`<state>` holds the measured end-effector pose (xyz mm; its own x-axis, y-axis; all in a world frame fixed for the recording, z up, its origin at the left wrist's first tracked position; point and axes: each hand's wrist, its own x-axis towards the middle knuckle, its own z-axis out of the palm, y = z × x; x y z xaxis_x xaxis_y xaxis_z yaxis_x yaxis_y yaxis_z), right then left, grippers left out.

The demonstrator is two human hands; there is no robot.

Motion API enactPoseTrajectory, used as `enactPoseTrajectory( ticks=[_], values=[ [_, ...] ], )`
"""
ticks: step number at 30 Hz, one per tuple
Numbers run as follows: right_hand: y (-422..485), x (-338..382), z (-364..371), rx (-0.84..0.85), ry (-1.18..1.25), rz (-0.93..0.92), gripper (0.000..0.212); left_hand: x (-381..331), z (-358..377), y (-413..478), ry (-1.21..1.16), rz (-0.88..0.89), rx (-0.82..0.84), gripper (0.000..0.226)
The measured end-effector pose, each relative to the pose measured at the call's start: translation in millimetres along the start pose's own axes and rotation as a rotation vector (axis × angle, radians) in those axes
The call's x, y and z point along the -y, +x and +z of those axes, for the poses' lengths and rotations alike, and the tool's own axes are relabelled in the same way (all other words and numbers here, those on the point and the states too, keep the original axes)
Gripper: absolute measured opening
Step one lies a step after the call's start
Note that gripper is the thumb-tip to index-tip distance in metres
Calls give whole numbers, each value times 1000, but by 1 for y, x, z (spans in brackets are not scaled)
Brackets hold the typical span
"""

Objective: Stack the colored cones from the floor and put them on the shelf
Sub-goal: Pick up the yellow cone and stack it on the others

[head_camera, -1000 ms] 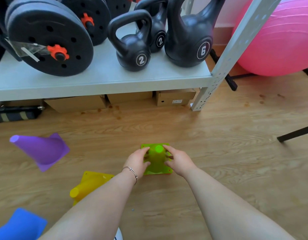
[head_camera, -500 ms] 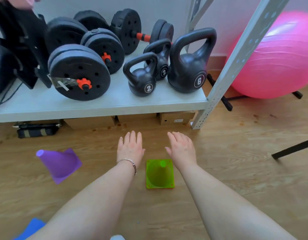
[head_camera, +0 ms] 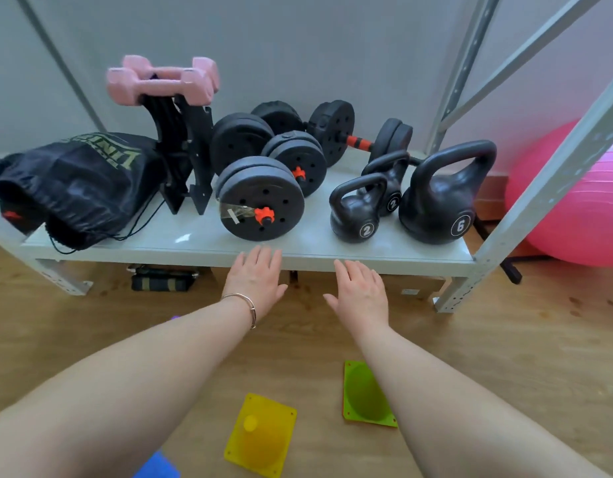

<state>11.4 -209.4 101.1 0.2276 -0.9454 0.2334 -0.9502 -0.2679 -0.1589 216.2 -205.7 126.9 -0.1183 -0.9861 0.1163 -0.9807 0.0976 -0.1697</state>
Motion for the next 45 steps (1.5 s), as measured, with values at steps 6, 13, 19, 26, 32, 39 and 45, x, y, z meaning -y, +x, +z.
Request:
enactPoseTrajectory(
  ticks=[6, 13, 19, 26, 32, 39, 45],
  values=[
    [-18, 22, 18, 55, -15, -82, 69, 37, 51, -69, -24, -143, 125, 72],
    [-55, 31, 70, 176, -18, -110, 67, 39, 116, -136, -96, -253, 313, 69],
    [-106, 39, 120, 426, 1, -171, 69, 39, 168, -182, -158, -218, 435, 67],
    [-152, 53, 158, 595, -33, -183, 72, 25, 201, -213, -237, -141, 580, 66],
    [-164, 70, 173, 823, 88, -183, 71, 21, 215, -225, -257, -30, 680, 75],
    [-169, 74, 185, 1014, 374, 60, 94, 12, 219, -229, -420, -14, 740, 73],
    [-151, 63, 175, 952, 430, 45, 95, 5, 209, -219, -577, -132, 683, 77]
  ],
)
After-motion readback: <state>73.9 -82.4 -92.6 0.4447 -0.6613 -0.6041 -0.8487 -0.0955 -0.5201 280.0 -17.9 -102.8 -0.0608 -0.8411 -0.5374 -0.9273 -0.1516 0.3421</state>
